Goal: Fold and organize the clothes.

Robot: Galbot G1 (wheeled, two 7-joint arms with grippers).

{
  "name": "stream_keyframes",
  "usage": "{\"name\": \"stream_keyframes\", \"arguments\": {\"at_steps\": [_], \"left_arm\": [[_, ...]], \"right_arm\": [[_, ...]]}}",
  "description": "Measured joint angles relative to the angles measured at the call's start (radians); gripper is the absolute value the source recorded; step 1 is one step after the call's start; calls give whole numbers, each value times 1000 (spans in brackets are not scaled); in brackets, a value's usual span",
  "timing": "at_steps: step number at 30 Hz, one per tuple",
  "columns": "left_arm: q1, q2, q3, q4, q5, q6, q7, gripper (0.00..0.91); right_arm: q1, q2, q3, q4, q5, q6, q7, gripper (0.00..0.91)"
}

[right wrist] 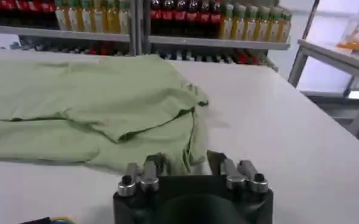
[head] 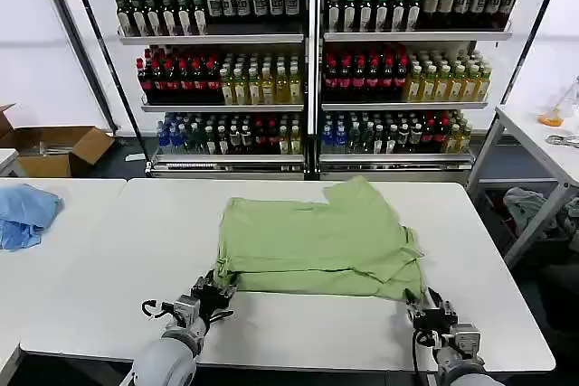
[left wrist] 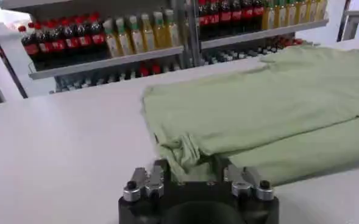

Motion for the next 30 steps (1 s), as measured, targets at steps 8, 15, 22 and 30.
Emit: {"name": "stream_keyframes", "arguments": {"at_steps": [8, 15, 22, 30], "left_arm": [[16, 11, -9, -13, -11, 7, 7, 40], [49, 24, -24, -53, -13, 21, 8, 40], [119, 42, -44, -132, -2, 32, 12, 40], [235, 75, -66, -247, 29, 30, 16, 40]], "right_arm": [[-10, -10, 1, 6, 10, 7, -9, 0], [-61, -25, 23, 59, 9, 11, -17, 0], [-171, -34, 68, 148, -6, 24, -20, 0], [-330, -19, 113, 252, -45, 36, -18, 0]]}}
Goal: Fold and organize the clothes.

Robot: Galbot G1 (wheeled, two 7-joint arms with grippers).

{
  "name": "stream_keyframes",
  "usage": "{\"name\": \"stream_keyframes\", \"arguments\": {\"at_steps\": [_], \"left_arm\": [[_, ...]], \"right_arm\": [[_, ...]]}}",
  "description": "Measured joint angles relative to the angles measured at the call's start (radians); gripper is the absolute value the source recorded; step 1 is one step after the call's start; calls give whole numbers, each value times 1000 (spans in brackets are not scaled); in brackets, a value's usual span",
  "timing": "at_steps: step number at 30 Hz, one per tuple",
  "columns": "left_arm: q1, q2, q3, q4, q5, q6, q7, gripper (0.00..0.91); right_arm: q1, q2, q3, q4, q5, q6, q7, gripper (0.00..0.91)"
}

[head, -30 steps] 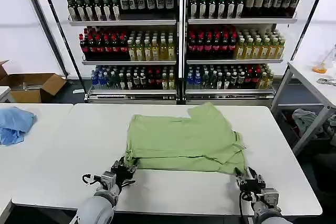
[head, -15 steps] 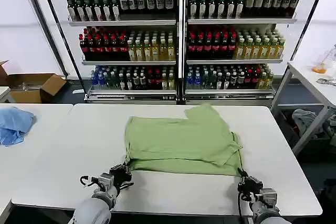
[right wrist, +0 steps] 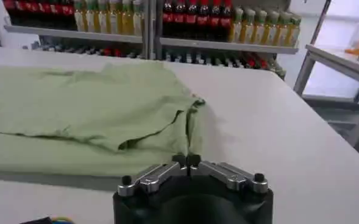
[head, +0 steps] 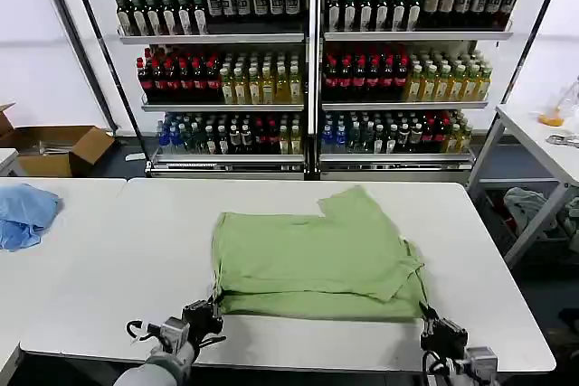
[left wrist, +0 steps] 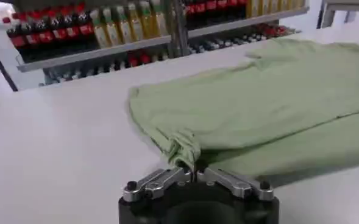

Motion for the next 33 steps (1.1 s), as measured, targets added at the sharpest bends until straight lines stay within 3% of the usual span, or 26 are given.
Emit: {"name": "stream_keyframes", "arguments": {"at_steps": [2, 3, 4, 12, 20, 25, 33], "left_arm": [[29, 9, -4, -25, 15, -2, 2, 101], [42, 12, -6, -36, 23, -1, 4, 796], [57, 17, -9, -49, 31, 0, 6, 907], [123, 50, -38, -118, 64, 16, 11, 907], [125, 79, -106, -138, 51, 5, -4, 907], [68, 85, -116, -111, 8, -1, -26, 907], [-136, 63, -47, 21, -57, 18, -44, 907]], "right_arm": [[-33, 3, 8, 20, -12, -1, 1, 0], [-45, 4, 12, 29, -18, -3, 2, 766], [-55, 3, 17, 39, -23, -6, 2, 907], [-95, -13, 58, 101, -39, -9, 8, 907], [-47, -61, 87, 124, 3, -18, 30, 907], [67, -104, 61, 85, 60, -44, 51, 907], [360, -152, -75, -73, 179, -106, 104, 907]]}}
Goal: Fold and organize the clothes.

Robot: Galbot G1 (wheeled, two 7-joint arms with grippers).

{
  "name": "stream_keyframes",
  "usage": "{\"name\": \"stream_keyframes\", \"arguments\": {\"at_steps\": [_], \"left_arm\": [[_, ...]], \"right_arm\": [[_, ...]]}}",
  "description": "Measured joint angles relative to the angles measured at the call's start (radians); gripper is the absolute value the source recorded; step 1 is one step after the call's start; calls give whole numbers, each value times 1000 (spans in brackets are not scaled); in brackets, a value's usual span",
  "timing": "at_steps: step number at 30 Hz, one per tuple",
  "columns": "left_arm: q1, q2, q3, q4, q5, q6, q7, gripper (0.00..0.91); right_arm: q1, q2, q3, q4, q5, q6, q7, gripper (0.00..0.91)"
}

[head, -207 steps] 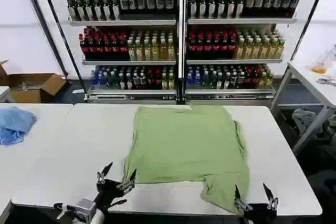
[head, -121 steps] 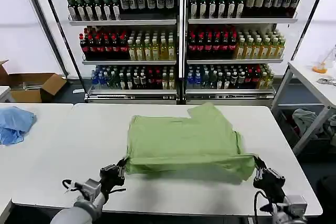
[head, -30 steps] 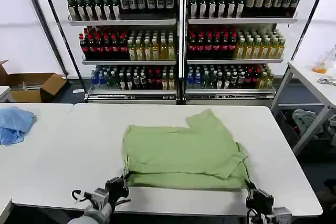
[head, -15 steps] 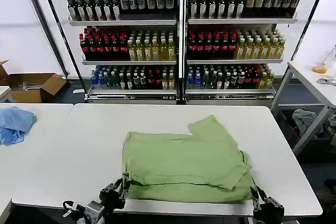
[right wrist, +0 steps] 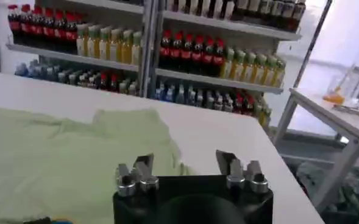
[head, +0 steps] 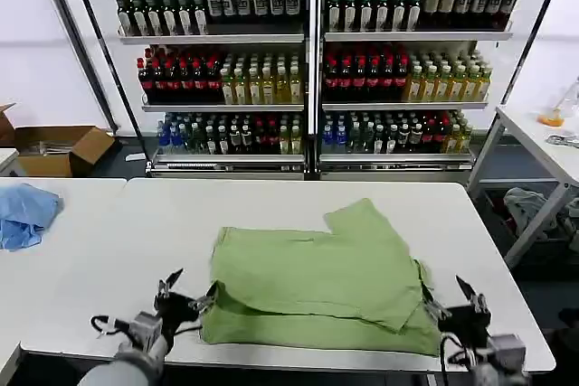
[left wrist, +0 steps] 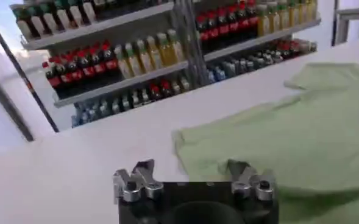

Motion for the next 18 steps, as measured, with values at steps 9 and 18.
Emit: {"name": "stream_keyframes", "arguments": {"at_steps": [9, 18], "left_arm": [[-254, -27, 124, 189, -38, 30, -3, 907], [-439, -55, 227, 352, -55, 52, -6, 907]], "right_arm": [[304, -11, -157, -206, 96, -50, 35, 907], [562, 26, -295, -434, 164, -79, 45, 907]]}}
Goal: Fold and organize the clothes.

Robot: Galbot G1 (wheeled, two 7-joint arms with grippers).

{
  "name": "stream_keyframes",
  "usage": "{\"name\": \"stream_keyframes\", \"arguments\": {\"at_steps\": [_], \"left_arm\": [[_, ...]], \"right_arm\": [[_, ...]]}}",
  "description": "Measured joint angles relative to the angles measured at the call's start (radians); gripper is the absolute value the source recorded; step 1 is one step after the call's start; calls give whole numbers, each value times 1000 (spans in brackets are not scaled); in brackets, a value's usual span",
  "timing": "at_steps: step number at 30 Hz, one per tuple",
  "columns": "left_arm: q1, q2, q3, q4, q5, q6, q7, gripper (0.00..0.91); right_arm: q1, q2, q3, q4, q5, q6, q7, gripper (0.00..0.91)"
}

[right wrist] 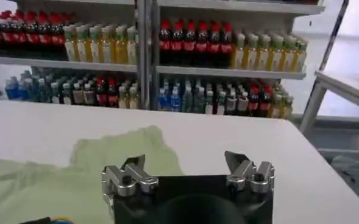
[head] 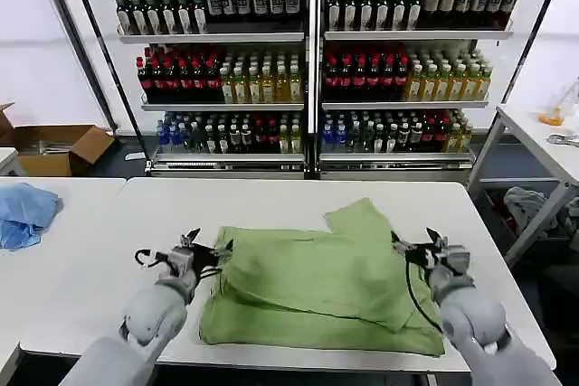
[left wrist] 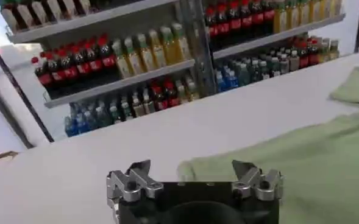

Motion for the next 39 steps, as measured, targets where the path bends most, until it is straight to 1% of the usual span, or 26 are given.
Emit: {"name": "stream_keyframes", "arguments": {"at_steps": [8, 12, 20, 23, 24, 25, 26, 27, 28, 30, 39], "left_arm": [[-99, -14, 66, 108, -39, 9, 8, 907], [-125, -23, 87, 144, -68, 12, 13, 907], [-146, -28, 105, 181, -116, 15, 20, 907], [-154, -30, 106, 195, -132, 15, 21, 564], [-156, -31, 106, 198, -137, 15, 21, 302], [-157, -31, 106, 201, -142, 15, 21, 202], [-158, -32, 107, 203, -146, 15, 21, 171], [-159, -32, 107, 205, -151, 15, 21, 131], [-159, -32, 107, 205, -156, 15, 21, 111], [-160, -32, 107, 205, -165, 15, 22, 81], [-147, -27, 102, 196, -203, 15, 28, 50]], "right_arm": [[170, 53, -92, -197, 27, -9, -11, 907], [242, 83, -128, -290, 35, -12, -21, 907], [344, 135, -173, -430, 48, -13, -43, 907], [377, 155, -184, -479, 54, -13, -56, 907], [386, 161, -187, -494, 56, -14, -59, 786], [394, 166, -191, -509, 57, -14, -63, 433], [402, 171, -194, -525, 60, -15, -66, 433], [409, 177, -196, -540, 62, -17, -69, 30], [416, 182, -199, -554, 66, -17, -73, 0], [428, 191, -204, -581, 72, -18, -79, 0], [444, 200, -221, -623, 86, -15, -95, 0]]}}
